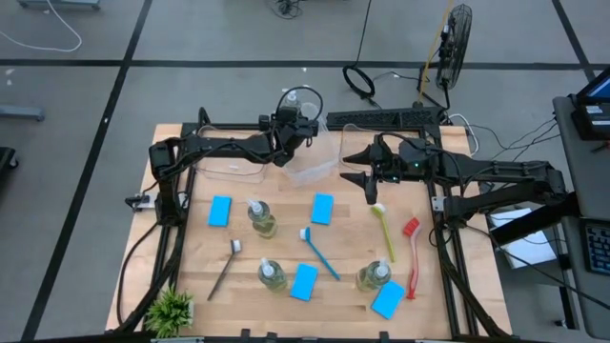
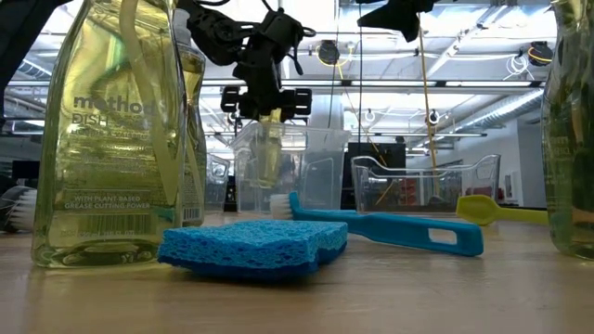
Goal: Pick & Place Kitchen Sink Supplies
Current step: Put the dish soap into the white bin
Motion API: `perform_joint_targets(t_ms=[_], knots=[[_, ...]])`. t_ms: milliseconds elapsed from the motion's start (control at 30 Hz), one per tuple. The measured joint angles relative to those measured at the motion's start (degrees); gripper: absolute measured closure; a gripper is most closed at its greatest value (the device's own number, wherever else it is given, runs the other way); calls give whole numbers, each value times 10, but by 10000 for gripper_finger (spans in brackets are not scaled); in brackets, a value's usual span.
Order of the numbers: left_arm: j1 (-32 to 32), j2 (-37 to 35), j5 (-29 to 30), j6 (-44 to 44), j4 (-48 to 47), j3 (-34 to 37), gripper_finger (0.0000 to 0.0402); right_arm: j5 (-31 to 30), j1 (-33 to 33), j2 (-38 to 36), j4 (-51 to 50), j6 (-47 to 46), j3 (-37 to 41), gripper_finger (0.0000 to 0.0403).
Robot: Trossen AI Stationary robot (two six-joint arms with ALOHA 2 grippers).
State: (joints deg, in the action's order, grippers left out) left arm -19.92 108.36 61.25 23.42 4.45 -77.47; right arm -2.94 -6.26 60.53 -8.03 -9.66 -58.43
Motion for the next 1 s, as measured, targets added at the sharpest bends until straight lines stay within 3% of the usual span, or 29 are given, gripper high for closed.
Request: perform_joint_targets(t_ms=[433,1000], knots=[[0,0,-3,22,0,0,87,0,0,0,0,0,0,190],[0,-1,-16,8,4,-2,93,1,0,0,0,-1,0,190]])
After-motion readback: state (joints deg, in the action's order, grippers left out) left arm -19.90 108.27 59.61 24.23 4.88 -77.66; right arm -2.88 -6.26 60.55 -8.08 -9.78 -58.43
